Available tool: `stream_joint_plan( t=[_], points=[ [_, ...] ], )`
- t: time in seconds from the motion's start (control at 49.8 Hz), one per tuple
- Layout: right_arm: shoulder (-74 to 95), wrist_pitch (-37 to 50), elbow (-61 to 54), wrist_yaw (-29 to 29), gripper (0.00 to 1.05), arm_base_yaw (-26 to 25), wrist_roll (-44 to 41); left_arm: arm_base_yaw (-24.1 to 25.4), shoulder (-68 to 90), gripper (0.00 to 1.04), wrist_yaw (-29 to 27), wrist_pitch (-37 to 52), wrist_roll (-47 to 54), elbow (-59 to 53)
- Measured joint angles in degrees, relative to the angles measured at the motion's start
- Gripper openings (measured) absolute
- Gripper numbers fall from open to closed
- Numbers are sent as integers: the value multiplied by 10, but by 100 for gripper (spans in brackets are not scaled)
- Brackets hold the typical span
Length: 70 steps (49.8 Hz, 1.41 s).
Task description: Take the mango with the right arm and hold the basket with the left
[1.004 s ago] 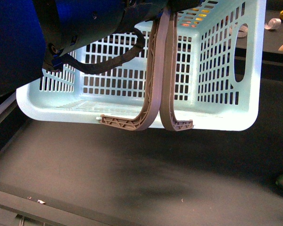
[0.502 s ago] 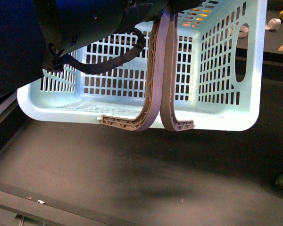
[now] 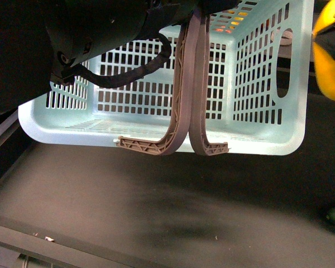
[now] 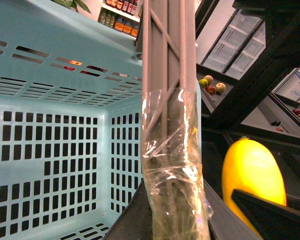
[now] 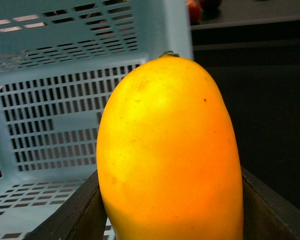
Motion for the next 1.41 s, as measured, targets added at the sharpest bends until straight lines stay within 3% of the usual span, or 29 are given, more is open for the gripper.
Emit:
stream_joint_plan(
  t=[0.141,0.362,0.402,0.603,0.804,1.045,1.406],
  points=[
    [27,-7,31,21,63,45,8,0,0,8,0,0,0,0],
    [87,-7,73,47,64,73,28,0,0,8,0,0,0,0],
    [91,-2,73,49,73,76,33,0,0,8,0,0,0,0],
    [74,5,73,50,98,76,49,0,0,8,0,0,0,0],
    [-62,-23,32,56,96,76,54,0,1,8,-1,-3,0,0],
    [-282,-122,-55,91,96,45,59,0,1,8,-1,-3,0,1],
    [-588,-339,-164,162,96,27,97,0,1,8,0,-3,0,1]
  ],
)
